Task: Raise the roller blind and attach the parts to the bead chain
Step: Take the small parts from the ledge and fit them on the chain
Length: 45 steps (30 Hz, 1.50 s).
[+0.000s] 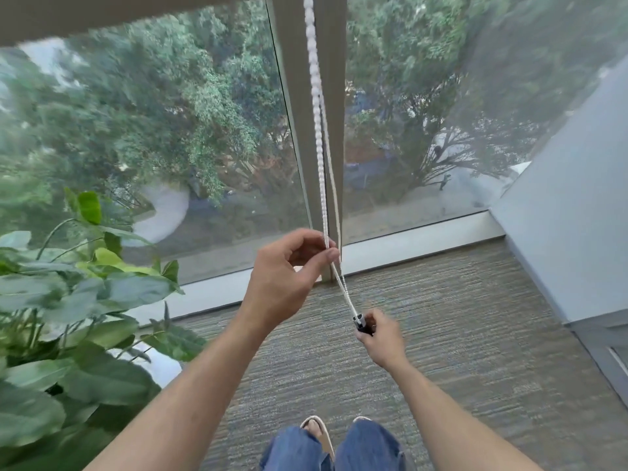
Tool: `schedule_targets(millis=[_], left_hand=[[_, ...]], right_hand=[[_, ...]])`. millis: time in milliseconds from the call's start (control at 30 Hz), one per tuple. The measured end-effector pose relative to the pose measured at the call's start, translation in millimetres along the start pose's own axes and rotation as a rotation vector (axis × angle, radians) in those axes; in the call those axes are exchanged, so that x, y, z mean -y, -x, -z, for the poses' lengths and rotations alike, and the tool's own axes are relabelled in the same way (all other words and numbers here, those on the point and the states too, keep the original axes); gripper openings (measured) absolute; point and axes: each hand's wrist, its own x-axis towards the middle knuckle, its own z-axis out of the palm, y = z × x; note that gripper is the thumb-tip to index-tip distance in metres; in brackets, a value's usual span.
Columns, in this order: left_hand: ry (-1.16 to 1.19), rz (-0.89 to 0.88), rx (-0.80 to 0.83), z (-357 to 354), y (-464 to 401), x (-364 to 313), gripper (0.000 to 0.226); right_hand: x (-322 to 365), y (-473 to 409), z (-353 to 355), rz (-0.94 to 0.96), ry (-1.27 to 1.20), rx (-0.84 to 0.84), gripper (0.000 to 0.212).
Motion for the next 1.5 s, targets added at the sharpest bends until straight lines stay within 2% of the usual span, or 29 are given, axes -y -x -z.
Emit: schedule_targets(millis=[100,333,600,867,967,1067,1233,1333,1400,1500], left_hand=[[0.004,-0.020,0.006,-8,2,22,0.026],[0.047,-0.084,-0.016,-21,2,58,0.013],[0.080,-0.213,-0.028,-33,-7,83,0.013],[0.070,-0.266,-0.010,-34,-11,98,0.012],[0.056,-0.257,-0.003,-36,-10,98,0.012],[0.019,-0.232,0.003,-36,-7,97,0.014],[-0.227,-0.210,0.043,-35,-1,95,0.008],[-0.334,-0.169,0.059,-33,2,85,0.010],[-0.374,-0.155,0.075,-31,-1,73,0.010],[-0.359,-0.106,0.067,-28,-13,49,0.007]], right_hand=[[-22,-19,-20,-0.034,0.014,-0.006,0.028],[-61,-58,-70,-0.107,0.008,0.021,0.028],[-93,-90,-103,-0.168,-0.027,0.056,0.023],[-98,-115,-121,-0.153,-0.017,0.064,0.023],[-93,-117,-121,-0.159,-0.003,0.091,0.017],[-85,-115,-110,-0.163,-0.003,0.124,0.019],[-60,-101,-76,-0.080,0.040,0.151,0.058],[-33,-81,-45,0.046,0.146,0.041,0.062],[-9,-72,-21,0.207,0.289,-0.087,0.062],[41,-60,20,0.407,0.338,-0.235,0.060]])
